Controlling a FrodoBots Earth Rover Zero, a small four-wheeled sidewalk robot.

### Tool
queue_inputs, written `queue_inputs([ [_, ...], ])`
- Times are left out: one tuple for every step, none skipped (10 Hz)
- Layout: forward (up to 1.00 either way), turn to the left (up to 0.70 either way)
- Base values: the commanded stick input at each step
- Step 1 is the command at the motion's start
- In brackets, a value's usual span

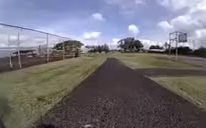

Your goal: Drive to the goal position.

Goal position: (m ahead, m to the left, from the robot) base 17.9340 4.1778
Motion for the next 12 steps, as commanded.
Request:
queue_inputs([
  [0.85, 0.00],
  [0.85, 0.00],
  [0.85, 0.00],
  [0.85, 0.00],
  [0.85, 0.00],
  [0.85, 0.00],
  [0.85, 0.00],
  [0.85, 0.00],
  [0.85, 0.00],
  [0.85, 0.00],
  [0.85, 0.00],
  [0.85, -0.10],
])
